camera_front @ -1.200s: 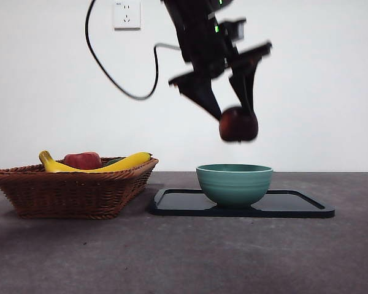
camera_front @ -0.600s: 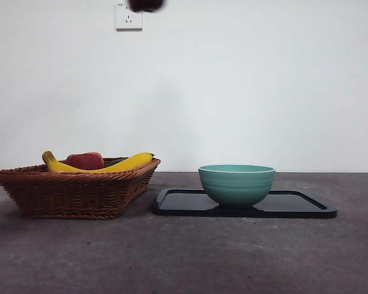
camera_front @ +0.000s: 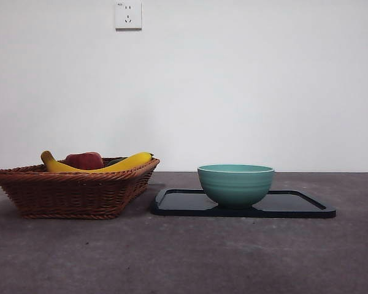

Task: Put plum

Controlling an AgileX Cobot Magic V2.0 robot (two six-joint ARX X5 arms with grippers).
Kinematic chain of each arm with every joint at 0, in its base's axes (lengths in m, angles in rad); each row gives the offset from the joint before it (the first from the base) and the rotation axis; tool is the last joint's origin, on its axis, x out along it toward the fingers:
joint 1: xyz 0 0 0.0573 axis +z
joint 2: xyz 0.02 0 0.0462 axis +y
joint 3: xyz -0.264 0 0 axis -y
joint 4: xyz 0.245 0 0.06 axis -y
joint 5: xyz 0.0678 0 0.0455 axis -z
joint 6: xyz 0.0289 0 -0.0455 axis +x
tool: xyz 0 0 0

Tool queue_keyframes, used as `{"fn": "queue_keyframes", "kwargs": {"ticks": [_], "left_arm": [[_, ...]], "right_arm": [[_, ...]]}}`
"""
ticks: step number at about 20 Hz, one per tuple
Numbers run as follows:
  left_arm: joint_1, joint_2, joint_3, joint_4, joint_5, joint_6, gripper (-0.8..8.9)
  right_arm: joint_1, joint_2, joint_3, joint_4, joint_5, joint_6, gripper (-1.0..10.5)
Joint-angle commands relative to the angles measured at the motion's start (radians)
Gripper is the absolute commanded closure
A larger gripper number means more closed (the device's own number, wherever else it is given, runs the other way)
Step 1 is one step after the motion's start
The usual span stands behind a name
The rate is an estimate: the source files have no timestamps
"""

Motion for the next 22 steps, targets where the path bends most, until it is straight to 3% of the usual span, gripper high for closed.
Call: {"fn": "queue_keyframes", "kwargs": {"ticks": [1,5,9,13,22], "left_arm": [[0.013,-0.044,-0.219,0.143,-0.003,0.007,6.00],[0.032,-0.050,-0.474,0.373,-0.003,0.005,6.00],[0.050,0.013,-0.615,0.569,-0.003,0.026,6.00],[0.063,0.145,-0.629,0.659,-0.003,0.076,6.00],[0.065,0.344,-0.629,0.755,-0.003,0.076,5.99]], "right_arm": [[0.005,-0.002,0.008,0.012,-0.003,0.012,7.7],[0.005,-0.006,0.008,0.007,-0.003,0.012,7.7],[0.005,-0.006,0.008,0.000,-0.003,0.012,7.7],[0.005,-0.006,0.008,0.000,-0.003,0.019,7.7],[0.005,-0.006,0.008,0.001,0.000,0.027,7.7]]}}
